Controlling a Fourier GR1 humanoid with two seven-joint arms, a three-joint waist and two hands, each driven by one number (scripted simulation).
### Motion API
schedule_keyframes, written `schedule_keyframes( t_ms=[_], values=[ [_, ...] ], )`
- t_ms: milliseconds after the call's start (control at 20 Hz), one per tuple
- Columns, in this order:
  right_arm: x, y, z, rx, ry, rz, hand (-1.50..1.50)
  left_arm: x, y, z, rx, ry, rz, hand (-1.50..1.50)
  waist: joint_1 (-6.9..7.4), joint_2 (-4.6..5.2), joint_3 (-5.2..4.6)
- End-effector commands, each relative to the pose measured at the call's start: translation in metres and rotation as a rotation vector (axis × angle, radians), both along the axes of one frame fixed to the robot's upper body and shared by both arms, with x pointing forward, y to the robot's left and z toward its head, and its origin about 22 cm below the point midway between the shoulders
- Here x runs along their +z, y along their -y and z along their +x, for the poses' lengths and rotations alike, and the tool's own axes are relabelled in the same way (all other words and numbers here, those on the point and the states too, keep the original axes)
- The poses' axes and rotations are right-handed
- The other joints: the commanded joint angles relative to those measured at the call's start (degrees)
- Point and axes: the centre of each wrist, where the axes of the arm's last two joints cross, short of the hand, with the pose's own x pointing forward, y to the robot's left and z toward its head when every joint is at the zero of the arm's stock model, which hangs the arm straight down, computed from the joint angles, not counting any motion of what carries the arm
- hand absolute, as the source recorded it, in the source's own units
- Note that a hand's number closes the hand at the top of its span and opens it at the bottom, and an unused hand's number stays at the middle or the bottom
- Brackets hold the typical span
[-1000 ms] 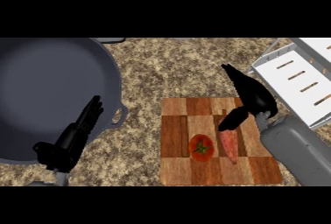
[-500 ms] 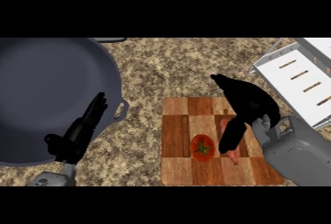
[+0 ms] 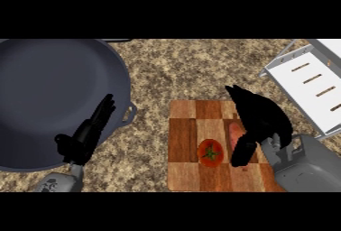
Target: Pick the sweet potato from the cutting board and place it in the tiered basket
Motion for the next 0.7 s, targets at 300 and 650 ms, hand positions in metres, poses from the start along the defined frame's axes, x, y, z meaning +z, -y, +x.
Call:
schedule_keyframes(
  t_ms=[300, 650],
  values=[
    [-0.042, -0.003, -0.004, -0.193, -0.131, -0.096, -1.5, -0.003, 0.005, 0.009, -0.004, -0.001, 0.01, 0.0, 0.58, 0.26, 0.08],
    [-0.055, 0.016, -0.004, -0.239, -0.123, -0.112, -1.5, 0.008, -0.002, 0.008, -0.014, 0.006, 0.001, 0.0, 0.65, 0.2, 0.09]
  ],
)
